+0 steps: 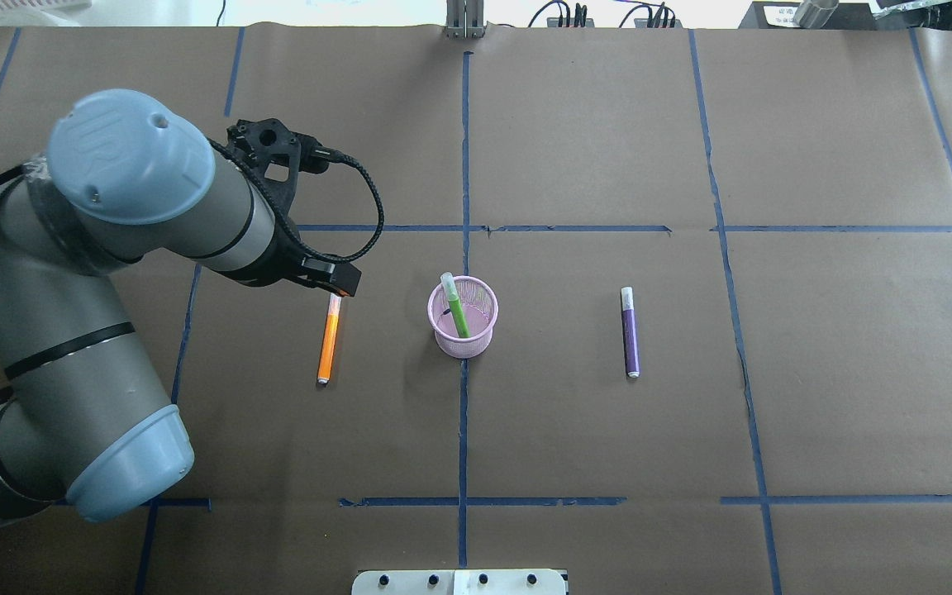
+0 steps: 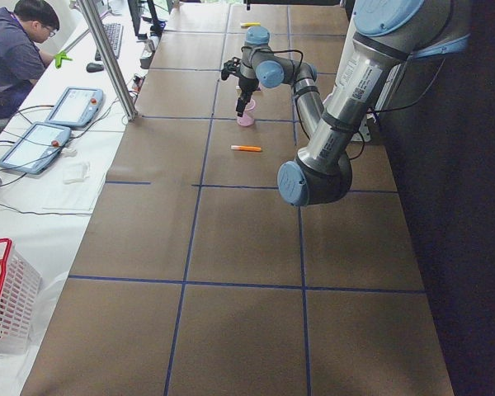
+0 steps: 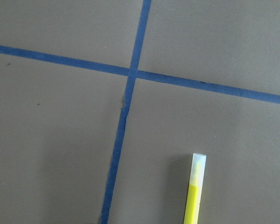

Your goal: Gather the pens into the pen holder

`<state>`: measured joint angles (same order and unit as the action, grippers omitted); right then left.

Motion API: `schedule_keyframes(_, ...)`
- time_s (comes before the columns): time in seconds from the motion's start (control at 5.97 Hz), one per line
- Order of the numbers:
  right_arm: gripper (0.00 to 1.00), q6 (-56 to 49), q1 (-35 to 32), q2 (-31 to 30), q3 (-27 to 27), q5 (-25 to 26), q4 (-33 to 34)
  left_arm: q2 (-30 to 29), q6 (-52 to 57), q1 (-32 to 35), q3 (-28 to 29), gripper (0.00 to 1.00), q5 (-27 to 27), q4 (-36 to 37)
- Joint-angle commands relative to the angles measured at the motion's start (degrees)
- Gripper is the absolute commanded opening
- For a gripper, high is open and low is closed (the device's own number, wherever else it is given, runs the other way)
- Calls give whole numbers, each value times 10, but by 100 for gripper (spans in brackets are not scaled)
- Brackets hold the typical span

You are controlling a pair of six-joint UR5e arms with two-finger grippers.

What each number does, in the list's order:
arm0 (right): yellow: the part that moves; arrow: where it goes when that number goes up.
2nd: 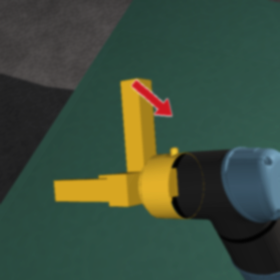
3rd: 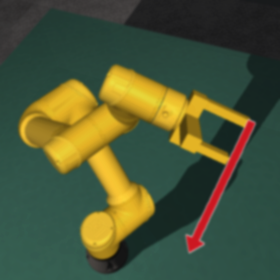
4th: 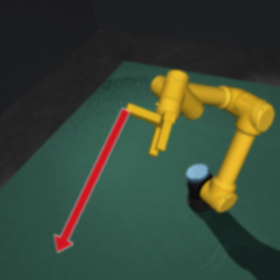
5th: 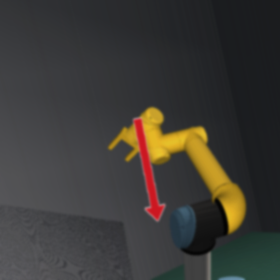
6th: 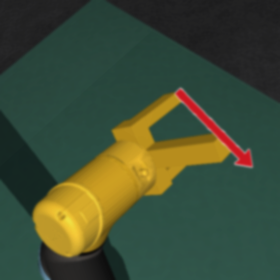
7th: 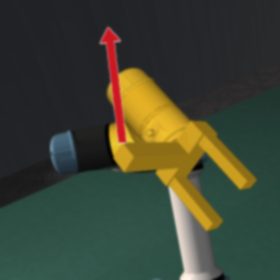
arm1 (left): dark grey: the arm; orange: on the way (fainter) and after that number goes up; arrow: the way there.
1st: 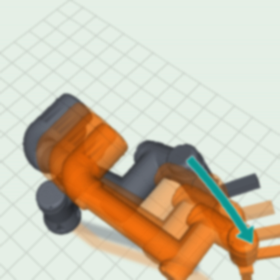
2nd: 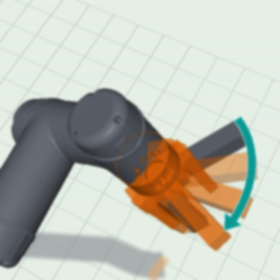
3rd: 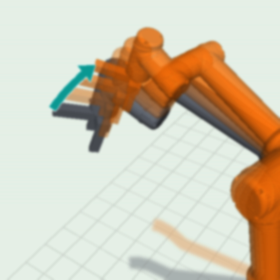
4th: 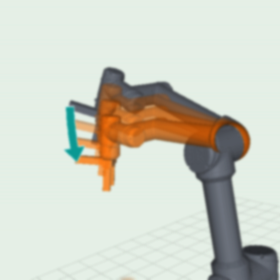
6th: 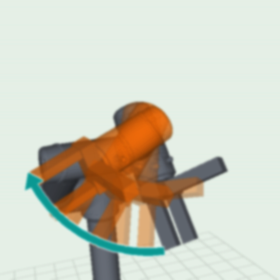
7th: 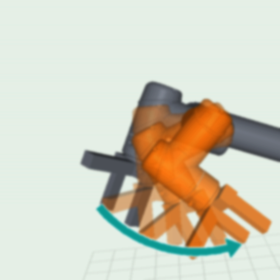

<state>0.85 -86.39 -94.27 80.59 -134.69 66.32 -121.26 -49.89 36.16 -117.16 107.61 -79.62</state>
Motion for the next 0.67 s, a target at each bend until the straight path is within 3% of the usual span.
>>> schedule_keyframes(0.0, 94, 81, 22, 19, -80, 2, -123, 5, 0, 2, -5, 100, 4, 2)
schedule_keyframes(0.5, 77, 77, 52, 20, -127, 45, -127, 5, -1, 2, -6, 100, 4, 1)
